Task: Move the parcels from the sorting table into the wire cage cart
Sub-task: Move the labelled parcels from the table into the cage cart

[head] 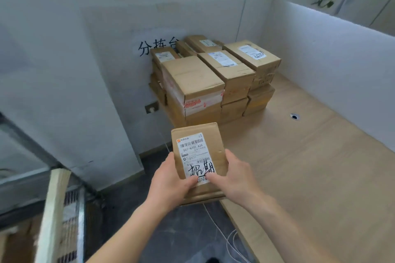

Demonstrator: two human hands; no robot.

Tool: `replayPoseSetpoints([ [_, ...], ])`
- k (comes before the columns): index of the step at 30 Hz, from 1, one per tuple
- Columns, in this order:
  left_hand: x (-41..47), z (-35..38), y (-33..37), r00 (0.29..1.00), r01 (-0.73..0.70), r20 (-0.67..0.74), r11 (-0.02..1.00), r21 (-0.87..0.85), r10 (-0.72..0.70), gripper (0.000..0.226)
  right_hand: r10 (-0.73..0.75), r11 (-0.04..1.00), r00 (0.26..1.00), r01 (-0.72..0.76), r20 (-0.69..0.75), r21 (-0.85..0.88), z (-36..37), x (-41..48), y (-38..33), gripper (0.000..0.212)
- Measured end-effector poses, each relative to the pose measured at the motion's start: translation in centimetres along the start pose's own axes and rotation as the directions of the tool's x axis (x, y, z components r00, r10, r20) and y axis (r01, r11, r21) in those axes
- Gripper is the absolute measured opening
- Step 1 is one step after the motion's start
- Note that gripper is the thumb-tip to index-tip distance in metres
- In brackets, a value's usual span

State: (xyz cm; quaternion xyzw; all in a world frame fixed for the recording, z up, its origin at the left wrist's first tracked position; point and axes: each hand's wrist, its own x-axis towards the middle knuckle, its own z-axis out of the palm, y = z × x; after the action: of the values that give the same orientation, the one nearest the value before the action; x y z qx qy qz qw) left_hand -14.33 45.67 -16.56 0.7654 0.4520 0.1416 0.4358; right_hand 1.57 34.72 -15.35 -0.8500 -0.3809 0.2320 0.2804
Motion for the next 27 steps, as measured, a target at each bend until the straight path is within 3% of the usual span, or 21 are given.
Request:
replayPoseSetpoints([
  [9,-8.9,-11.9,-6.3,0.952,0.063,-0.295,0.996,-0.069,-0.081,0.05,-0.268,0.96,0.958,0.274,0.097,-0.049,6.3,-4.9,-12.2,0.049],
  [14,-12.3,-16.6,-9.1,0.9,0.103,-0.411,0.988,-0.117,-0.143,0.051,-0.373,0.927,0.913,0.374,0.165,0.031,9.9,-6.0,-17.2,0.034],
  [21,-14.6,-20.2,-13.1,0.798,0.21,-0.54,0.963,-0.17,-0.269,0.055,-0.489,0.869,0.809,0.483,0.326,0.104,15.8,-4.8,-22.2,0.031],
  [27,-14.4,-21.4,-15.7,0.65,0.349,-0.642,0.91,-0.222,-0.406,0.054,-0.556,0.815,0.672,0.554,0.489,0.166,20.4,-2.2,-25.5,0.035],
])
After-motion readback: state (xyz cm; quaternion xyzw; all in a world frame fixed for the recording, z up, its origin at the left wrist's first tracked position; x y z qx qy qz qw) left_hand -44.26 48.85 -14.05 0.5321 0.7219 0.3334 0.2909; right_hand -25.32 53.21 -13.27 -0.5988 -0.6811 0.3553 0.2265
